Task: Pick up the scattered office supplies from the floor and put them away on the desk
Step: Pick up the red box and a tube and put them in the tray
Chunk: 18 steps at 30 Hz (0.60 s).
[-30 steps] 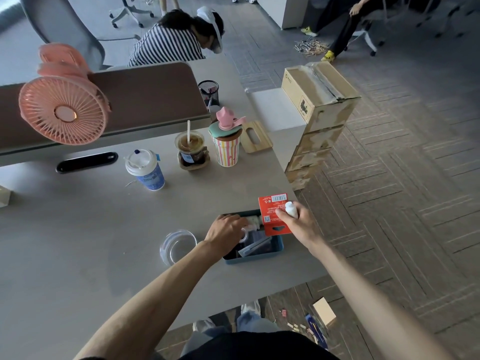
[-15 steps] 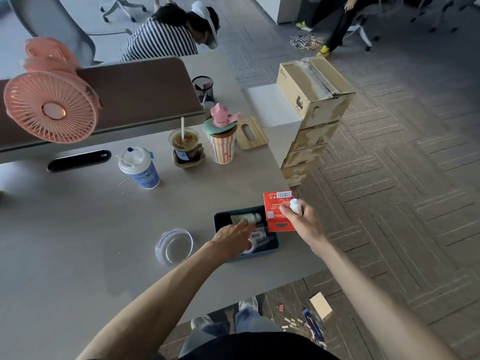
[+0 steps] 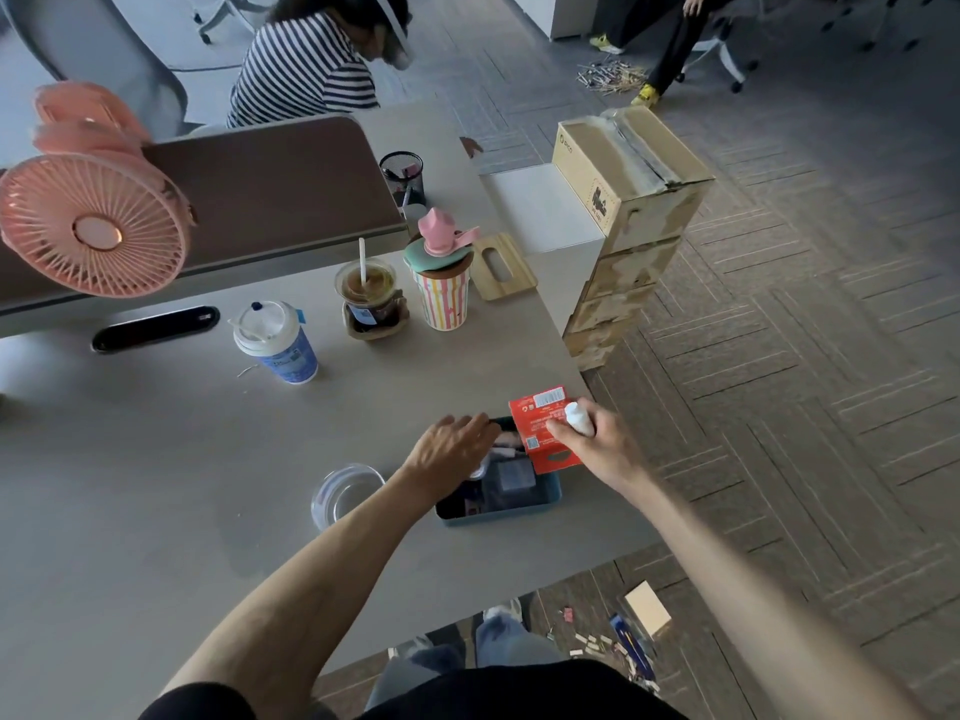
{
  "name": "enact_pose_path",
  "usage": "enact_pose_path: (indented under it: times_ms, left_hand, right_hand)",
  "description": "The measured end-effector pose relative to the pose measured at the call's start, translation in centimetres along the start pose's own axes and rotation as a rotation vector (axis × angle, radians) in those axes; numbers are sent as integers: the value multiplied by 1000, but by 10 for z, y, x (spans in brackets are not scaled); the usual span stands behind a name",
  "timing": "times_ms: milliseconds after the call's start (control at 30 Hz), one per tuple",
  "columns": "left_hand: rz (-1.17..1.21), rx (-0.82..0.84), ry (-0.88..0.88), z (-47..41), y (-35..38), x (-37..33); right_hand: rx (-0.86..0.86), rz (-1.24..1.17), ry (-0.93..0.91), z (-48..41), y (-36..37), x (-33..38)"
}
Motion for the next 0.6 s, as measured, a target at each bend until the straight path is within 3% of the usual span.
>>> enact_pose_path:
  times_ms: [100, 167, 300, 433, 600]
  left_hand:
    - [-88, -124, 30, 6, -4, 4]
    - [-20, -102, -69, 8, -6, 11]
    - [146, -41, -295, 18, -7, 32]
    - [297, -45, -306, 26, -3, 38]
    - [266, -77, -224, 28, -4, 36]
  right_hand:
    - [167, 273, -161, 4, 6, 8]
    - [226, 507, -228, 5, 12, 13]
    - [386, 708, -330, -3, 35, 19]
    - [467, 1099, -485, -12, 61, 14]
    - [294, 961, -625, -15, 57, 13]
Point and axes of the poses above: each hand's wrist, its own z-axis away from the middle knuckle, its own y-axis out of the palm, x = y × z, the point moved 4 cm from there along -z, towards the middle knuckle, and after that the axes turned 2 degrees about -z, right-handed, at the moved point
